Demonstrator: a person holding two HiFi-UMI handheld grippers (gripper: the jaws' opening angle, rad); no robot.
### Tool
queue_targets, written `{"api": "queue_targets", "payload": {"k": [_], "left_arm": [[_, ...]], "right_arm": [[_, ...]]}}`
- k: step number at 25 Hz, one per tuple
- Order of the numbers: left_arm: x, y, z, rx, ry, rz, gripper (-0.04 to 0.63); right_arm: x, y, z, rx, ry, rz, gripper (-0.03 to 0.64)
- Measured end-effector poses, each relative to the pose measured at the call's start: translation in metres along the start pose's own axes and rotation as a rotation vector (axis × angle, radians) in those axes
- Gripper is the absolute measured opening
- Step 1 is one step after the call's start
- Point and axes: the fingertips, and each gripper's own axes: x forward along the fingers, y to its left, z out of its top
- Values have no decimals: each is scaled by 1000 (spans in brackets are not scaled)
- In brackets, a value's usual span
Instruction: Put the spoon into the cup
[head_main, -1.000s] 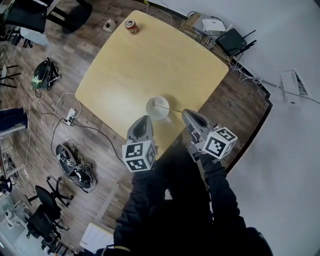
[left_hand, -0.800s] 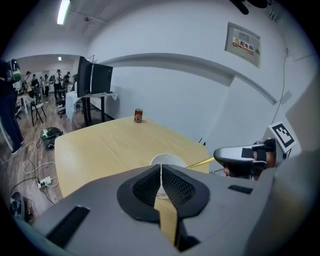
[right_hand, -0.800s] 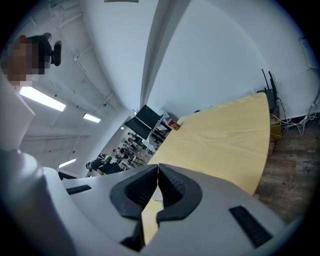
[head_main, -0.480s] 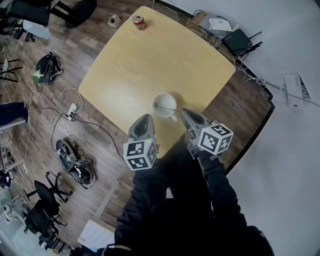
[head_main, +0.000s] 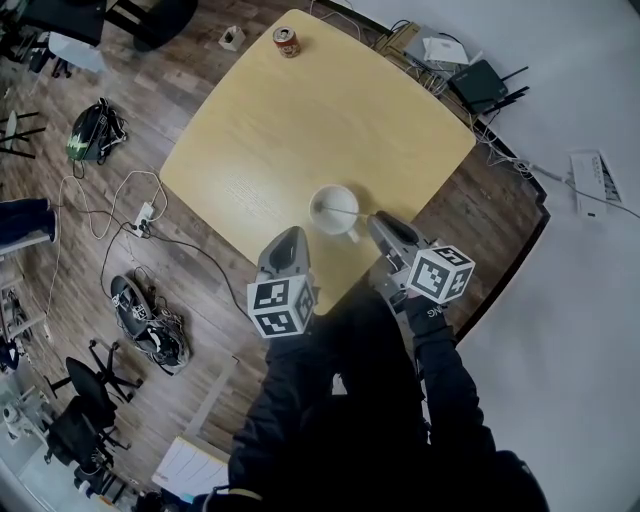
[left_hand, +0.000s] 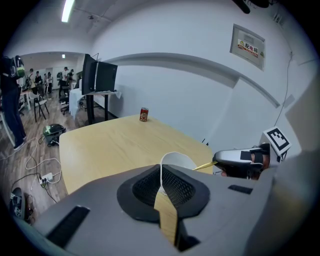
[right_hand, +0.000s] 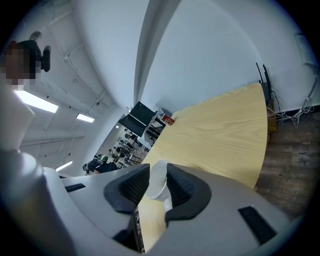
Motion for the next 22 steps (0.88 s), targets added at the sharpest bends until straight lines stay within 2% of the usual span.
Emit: {"api": "queue_targets", "payload": {"k": [8,11,14,19,22], "left_arm": [[-9,0,12,13,-19,-1,38],[-16,-5,20,24,-37,-5,38],[-27,-15,30,31,-66,-18,38],[-62,-35,60,64,-149,-41,38],[-81,-54,77,91,-186,-76,38]], "right_arm": [[-14,2,10,-9,-33,-34,195],[-25,8,20,-62,-57,-62,195],[-37,23,30,-170,-79,-97,193],[-58,77,49,-349,-120,-112,148],[-75,109,63,-440,-153,-137,54]]}}
